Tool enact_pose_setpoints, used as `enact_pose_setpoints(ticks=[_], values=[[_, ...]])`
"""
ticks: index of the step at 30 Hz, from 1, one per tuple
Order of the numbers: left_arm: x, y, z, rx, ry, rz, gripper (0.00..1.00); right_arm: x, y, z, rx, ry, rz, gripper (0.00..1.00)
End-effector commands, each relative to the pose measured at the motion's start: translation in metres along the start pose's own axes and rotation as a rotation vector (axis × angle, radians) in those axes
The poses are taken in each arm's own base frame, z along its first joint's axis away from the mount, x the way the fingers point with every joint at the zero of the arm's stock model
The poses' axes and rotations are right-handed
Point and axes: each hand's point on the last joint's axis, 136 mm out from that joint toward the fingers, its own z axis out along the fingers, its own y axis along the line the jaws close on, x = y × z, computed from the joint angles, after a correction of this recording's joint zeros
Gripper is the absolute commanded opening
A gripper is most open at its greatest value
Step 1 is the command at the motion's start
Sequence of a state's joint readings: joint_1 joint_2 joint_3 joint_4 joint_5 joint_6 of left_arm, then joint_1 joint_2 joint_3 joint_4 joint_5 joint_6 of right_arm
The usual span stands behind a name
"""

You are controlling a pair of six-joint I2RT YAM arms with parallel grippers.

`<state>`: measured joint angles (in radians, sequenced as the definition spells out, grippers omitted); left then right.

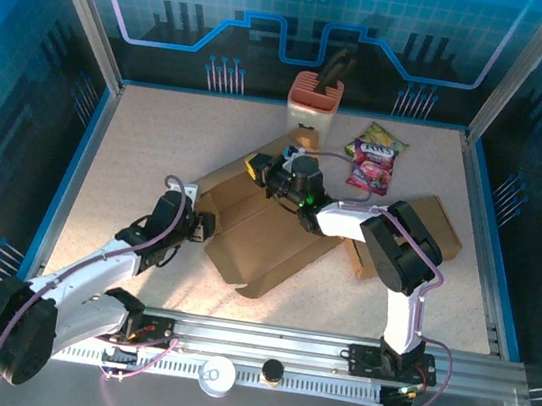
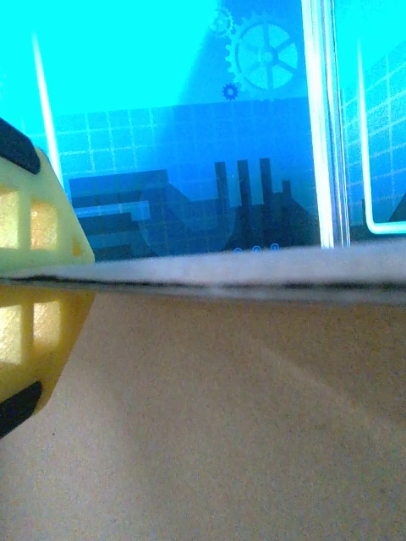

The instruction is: Fold the paper box

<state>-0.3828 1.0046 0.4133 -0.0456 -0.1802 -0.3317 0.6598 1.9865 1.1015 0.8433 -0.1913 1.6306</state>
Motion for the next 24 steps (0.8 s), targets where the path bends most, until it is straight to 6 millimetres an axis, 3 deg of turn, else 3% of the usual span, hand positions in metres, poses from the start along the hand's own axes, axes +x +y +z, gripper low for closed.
enact_pose_setpoints(ticks=[1, 17, 24], values=[[-0.029, -0.010, -0.004, 0.012, -0.083, 0.027, 0.54, 0.004, -0.015, 0.000, -0.003, 0.017, -0.002, 0.00], [-0.038, -0.009, 0.009, -0.097, -0.086, 0.021, 0.48, 0.011, -0.018, -0.003, -0.008, 0.017, 0.004, 0.00], [-0.040, -0.009, 0.013, -0.178, -0.177, 0.036, 0.46, 0.011, -0.017, -0.002, -0.008, 0.021, 0.008, 0.00]])
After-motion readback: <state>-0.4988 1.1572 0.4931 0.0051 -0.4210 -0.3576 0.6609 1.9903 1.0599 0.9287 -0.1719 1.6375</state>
